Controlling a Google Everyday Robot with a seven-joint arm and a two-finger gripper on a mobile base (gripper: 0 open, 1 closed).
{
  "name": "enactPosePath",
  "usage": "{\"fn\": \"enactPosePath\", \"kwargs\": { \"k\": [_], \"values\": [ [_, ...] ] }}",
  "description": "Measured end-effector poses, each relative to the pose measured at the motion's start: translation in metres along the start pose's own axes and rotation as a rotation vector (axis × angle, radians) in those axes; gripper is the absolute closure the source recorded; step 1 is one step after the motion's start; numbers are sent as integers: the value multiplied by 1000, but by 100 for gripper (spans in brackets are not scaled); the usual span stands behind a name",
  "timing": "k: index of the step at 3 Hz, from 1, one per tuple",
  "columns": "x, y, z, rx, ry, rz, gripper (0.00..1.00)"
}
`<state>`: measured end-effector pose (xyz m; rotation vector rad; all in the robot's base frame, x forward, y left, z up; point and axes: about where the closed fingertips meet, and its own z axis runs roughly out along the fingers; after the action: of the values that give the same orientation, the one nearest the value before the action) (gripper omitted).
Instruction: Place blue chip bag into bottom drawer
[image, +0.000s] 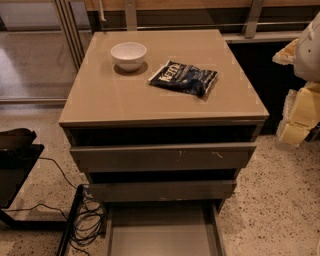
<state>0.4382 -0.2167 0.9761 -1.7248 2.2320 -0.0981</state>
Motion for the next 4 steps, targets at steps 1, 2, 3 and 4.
{"fn": "enactPosePath", "kwargs": {
  "k": [1, 2, 3, 4],
  "values": [
    [-4, -4, -1, 14, -13, 1, 0],
    [-15, -14, 3, 40, -66, -15, 0],
    [-39, -36, 13, 76, -124, -31, 0],
    [-59, -71, 29, 110, -243, -56, 0]
  ]
}}
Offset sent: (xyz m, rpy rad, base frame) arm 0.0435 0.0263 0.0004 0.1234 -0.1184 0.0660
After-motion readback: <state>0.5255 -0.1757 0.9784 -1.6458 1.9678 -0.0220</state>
